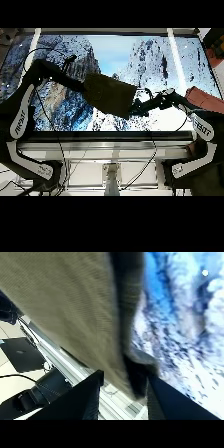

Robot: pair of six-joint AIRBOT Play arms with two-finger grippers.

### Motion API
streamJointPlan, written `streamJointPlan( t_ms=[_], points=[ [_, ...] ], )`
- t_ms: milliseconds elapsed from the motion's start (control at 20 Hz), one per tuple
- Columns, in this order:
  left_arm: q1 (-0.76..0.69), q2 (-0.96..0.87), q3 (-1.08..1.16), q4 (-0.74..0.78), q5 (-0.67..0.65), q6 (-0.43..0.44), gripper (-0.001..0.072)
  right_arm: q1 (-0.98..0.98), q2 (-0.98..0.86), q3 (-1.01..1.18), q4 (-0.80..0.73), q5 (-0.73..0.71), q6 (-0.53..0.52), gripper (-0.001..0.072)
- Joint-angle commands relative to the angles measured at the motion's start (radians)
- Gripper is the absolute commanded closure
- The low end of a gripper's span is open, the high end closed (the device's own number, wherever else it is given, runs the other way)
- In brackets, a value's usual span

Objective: Fold the clothes and pants, and hang the long-sleeved shirts on hangers.

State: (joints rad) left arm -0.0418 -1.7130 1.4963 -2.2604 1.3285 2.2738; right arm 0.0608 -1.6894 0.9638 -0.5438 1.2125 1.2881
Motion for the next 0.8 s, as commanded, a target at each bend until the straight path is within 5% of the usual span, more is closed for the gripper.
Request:
streamJointPlan(
  t_ms=[0,150,250,550,750],
  points=[
    [0.000,0.000,0.001,0.000,0.000,0.000,0.0677,0.045,0.000,0.001,0.058,-0.033,0.001,0.0409],
    [0.000,0.000,0.001,0.000,0.000,0.000,0.0677,0.080,0.000,0.001,0.090,-0.031,0.001,0.0421],
    [0.000,0.000,0.000,0.000,0.000,-0.039,0.0677,0.089,0.002,0.001,0.116,-0.003,-0.001,0.0695],
    [0.001,0.058,0.001,-0.036,-0.192,-0.188,0.0680,0.012,0.180,0.007,0.461,0.004,-0.120,0.0695],
    [-0.039,0.193,0.035,-0.106,-0.411,-0.207,0.0680,-0.093,0.304,0.158,0.481,-0.035,-0.122,0.0695]
  ],
)
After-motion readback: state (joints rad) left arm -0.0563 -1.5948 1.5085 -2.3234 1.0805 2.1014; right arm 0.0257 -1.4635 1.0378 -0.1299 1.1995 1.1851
